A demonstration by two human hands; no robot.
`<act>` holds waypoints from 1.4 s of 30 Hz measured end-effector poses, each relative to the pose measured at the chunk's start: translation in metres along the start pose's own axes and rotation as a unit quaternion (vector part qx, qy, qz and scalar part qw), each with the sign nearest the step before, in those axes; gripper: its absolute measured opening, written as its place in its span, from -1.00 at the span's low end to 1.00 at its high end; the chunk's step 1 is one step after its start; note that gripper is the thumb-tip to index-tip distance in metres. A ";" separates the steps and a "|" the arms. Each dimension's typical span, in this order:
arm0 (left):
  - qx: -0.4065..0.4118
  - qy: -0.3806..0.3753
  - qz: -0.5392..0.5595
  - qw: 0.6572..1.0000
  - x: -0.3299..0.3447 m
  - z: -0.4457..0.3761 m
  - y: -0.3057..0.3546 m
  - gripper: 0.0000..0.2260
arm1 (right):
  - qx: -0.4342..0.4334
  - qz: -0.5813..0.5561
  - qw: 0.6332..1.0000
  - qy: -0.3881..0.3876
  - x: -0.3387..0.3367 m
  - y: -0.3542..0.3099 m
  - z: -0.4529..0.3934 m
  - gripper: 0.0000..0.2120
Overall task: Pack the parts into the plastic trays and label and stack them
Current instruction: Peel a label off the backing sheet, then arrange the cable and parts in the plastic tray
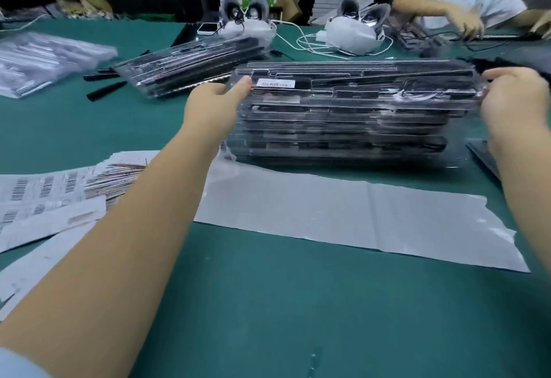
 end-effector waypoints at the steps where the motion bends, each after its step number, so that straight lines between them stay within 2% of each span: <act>1: 0.005 -0.003 -0.011 1.000 0.001 0.001 0.000 -0.72 | -0.007 0.009 1.000 -0.015 -0.001 0.003 -0.002 -0.43; 7: -0.045 0.008 0.007 0.999 -0.001 0.005 0.011 -0.72 | 0.009 0.018 0.999 -0.031 -0.010 0.001 0.012 -0.50; 11: -0.072 0.033 0.028 0.996 -0.004 0.012 0.013 -0.76 | -0.046 0.048 0.997 -0.045 -0.025 -0.009 0.021 -0.58; 13: -0.078 0.048 0.033 0.995 -0.005 0.016 0.008 -0.63 | -0.056 0.046 0.997 -0.034 -0.036 -0.012 0.032 -0.57; 15: -0.060 0.080 -0.031 0.995 -0.008 0.027 0.003 -0.51 | -0.081 0.059 0.994 -0.047 -0.046 -0.008 0.046 -0.57; 17: -0.002 0.092 -0.098 0.991 -0.010 0.046 0.000 -0.54 | -0.107 0.115 0.986 -0.056 -0.056 -0.002 0.065 -0.60; 20: 0.075 0.007 -0.226 0.971 -0.010 0.078 -0.002 -0.57 | -0.146 0.226 0.959 -0.094 -0.070 0.001 0.091 -0.48; 23: 0.129 -0.118 -0.379 0.909 -0.008 0.106 -0.006 -0.55 | -0.123 0.303 0.932 -0.158 -0.088 0.004 0.109 -0.47; 26: 0.163 -0.138 -0.422 0.881 -0.008 0.133 -0.011 -0.53 | -0.146 0.442 0.868 -0.171 -0.117 0.011 0.118 -0.49; 29: 0.196 -0.121 -0.415 0.880 -0.008 0.152 -0.020 -0.56 | -0.107 0.551 0.802 -0.206 -0.152 0.025 0.113 -0.29; 33: 0.197 -0.154 -0.392 0.885 -0.009 0.155 -0.027 -0.60 | -0.028 0.553 0.786 -0.275 -0.189 0.046 0.118 -0.02; 35: 0.205 -0.148 -0.372 0.893 -0.008 0.154 -0.027 -0.64 | -0.055 0.566 0.774 -0.277 -0.200 0.051 0.128 -0.07; 39: 0.268 -0.119 -0.253 0.922 -0.003 0.167 -0.013 -0.78 | -0.197 0.614 0.739 -0.196 -0.209 0.050 0.131 -0.39; 41: 0.225 -0.164 -0.145 0.949 0.011 0.183 0.007 -0.87 | -0.215 0.594 0.753 -0.185 -0.213 0.040 0.135 -0.45; 42: 0.144 -0.219 -0.056 0.964 0.022 0.194 0.017 -0.90 | -0.213 0.569 0.772 -0.186 -0.215 0.032 0.138 -0.46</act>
Point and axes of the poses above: each hand's wrist, its own z-axis away from the middle knuckle, its own x-axis out of the palm, y = z × x, the point moved 1 cm from there along -z, towards the middle knuckle, and after that the axes turned 7 degrees about y, right-handed, at the moved point
